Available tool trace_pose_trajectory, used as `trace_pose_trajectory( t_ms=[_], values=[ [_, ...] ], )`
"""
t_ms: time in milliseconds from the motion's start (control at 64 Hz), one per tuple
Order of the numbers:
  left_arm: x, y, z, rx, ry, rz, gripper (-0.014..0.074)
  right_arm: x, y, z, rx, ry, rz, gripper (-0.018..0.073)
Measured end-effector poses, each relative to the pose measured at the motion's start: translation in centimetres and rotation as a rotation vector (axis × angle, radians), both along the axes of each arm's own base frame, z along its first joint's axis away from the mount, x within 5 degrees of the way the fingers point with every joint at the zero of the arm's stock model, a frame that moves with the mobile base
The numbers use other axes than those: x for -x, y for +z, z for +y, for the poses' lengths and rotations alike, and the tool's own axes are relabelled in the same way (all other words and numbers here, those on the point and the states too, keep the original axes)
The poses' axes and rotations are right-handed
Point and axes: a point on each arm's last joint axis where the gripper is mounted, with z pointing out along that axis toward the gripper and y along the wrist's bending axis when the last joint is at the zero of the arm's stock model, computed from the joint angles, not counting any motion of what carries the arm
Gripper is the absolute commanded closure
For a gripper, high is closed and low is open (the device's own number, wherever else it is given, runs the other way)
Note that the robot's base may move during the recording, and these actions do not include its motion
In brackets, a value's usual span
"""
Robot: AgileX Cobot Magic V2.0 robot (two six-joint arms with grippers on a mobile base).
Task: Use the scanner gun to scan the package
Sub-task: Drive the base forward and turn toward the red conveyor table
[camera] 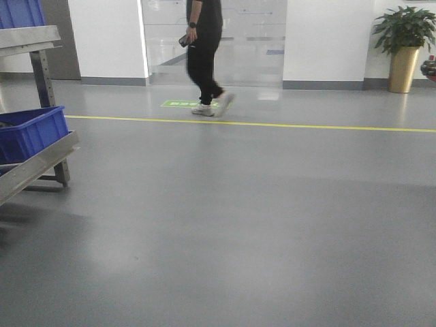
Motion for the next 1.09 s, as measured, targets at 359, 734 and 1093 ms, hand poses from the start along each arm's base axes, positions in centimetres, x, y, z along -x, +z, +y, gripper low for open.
trace_pose_trajectory(
  t_ms=[359, 734, 1093],
  values=[
    [0.0, 0.0, 0.0, 0.0, 0.0, 0.0, 0.0707, 0.0, 0.0, -0.01, 0.0, -0.002, 0.0, 0.0713],
    [0.0, 0.0, 0.0, 0.0, 0.0, 0.0, 0.0707, 0.0, 0.0, -0.02, 0.0, -0.004, 0.0, 0.0713],
    [0.0, 0.0, 0.0, 0.0, 0.0, 0.0, 0.0707, 0.0, 0.0, -0.02, 0.0, -0.004, 0.0, 0.0713]
  ],
)
